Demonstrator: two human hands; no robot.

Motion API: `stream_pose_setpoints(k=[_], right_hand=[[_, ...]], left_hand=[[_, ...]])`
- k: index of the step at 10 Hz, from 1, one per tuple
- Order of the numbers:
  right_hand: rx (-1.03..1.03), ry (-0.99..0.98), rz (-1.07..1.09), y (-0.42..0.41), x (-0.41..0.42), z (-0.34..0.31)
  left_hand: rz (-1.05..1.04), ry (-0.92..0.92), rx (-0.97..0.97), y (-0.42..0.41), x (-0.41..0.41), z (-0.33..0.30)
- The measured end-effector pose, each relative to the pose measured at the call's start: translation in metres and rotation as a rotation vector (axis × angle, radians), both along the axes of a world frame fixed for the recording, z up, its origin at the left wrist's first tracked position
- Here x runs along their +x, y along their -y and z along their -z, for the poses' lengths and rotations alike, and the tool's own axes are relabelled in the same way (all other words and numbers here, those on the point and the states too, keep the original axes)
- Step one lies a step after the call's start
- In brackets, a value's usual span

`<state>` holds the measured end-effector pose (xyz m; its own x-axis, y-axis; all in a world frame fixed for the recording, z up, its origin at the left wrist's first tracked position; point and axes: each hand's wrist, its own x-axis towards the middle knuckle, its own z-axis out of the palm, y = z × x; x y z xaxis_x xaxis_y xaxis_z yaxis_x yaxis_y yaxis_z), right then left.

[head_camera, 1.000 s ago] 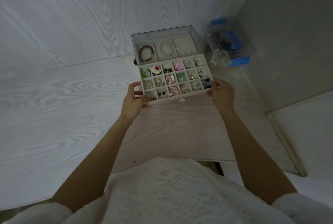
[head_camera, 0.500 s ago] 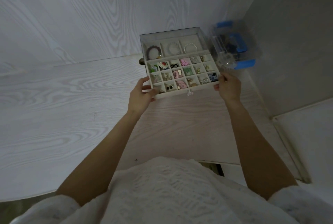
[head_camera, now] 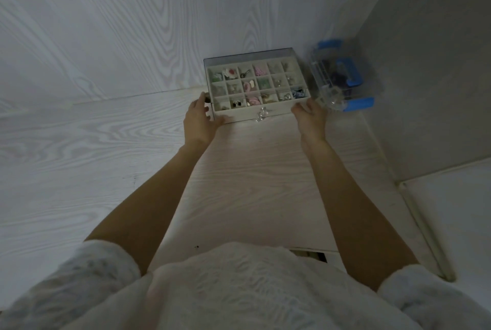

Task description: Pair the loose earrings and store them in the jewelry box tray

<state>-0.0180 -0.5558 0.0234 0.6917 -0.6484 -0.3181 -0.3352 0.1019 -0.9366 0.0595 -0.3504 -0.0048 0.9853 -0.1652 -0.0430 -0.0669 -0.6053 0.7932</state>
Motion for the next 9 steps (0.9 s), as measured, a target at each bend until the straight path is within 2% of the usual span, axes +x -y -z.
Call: stream_pose_setpoints(k=[1, 2, 4, 6, 7, 8, 9], right_hand=[[0.109, -0.006, -0.03, -0.002, 0.01, -0.001], [0.133, -0.032, -0.098, -0.005, 0.019, -0.004], [0.134, -0.02, -0.106, -0.002, 0.022, -0.01], [0.095, -0.091, -0.233, 0.017, 0.014, -0.005], [-0.037, -0.153, -0.267, 0.02, 0.01, -0.009], [-0.237, -0.143, -0.249, 0.015, 0.004, -0.02], [-0.532, -0.024, -0.144, 0.005, -0.005, -0.028]], left_hand=[[0.008, 0.009, -0.046, 0.003, 0.01, -0.001], [-0.02, 0.023, -0.049, 0.005, 0.013, -0.002], [0.018, 0.055, 0.009, 0.022, 0.014, -0.002], [0.029, 0.009, 0.029, 0.029, 0.016, -0.006], [0.051, -0.063, 0.062, 0.026, 0.019, -0.011], [0.003, -0.078, 0.014, 0.016, 0.008, -0.023], [-0.112, 0.019, -0.083, 0.007, -0.006, -0.03]])
